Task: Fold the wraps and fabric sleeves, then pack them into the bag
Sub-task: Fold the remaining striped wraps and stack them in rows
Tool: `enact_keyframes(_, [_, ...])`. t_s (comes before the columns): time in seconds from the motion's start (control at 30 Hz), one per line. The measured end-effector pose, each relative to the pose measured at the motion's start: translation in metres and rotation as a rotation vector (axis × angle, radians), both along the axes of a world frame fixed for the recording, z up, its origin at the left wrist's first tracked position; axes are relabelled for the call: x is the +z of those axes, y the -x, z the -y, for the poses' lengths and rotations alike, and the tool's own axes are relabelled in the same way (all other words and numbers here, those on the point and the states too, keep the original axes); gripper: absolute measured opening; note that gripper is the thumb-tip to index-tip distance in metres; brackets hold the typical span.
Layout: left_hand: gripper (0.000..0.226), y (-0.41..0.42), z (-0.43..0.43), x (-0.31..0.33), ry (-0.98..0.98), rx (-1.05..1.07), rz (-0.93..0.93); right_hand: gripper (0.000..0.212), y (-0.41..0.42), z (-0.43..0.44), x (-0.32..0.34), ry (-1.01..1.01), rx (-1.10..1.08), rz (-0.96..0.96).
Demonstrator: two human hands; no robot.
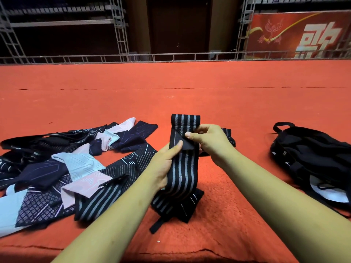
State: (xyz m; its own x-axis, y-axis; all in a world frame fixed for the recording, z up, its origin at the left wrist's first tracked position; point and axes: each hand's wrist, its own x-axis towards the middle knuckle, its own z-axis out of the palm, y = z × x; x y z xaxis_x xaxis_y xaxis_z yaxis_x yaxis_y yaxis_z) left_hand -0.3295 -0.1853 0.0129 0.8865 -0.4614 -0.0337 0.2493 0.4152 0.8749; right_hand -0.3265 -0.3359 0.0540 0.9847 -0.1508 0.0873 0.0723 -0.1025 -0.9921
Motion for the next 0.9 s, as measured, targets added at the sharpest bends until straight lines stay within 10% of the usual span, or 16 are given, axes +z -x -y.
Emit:
enact_keyframes(0.17, [0.02, -0.003, -0.003, -0.002, -0.129, 0.063, 0.054, 0.07, -0.009, 0.007, 0.006, -0.173, -0.087, -0.027])
enact_keyframes(0.3, [0.02, -0.004, -0.006, -0.001, -0.202, 0.04, 0.038, 0.018, -0.013, 0.009, 0.018, -0.178, 0.037, 0.063])
enact_keyframes(0.47, [0.059, 0.001, -0.003, 0.004, -0.277, -0.115, -0.148, 0.016, -0.015, 0.01, 0.033, -0.143, -0.022, 0.258])
enact_keyframes(0.9, [0.052, -0.036, -0.007, 0.048, 0.269, 0.122, -0.242, 0.022, 0.013, -0.001, 0.011, 0.11, 0.214, 0.236])
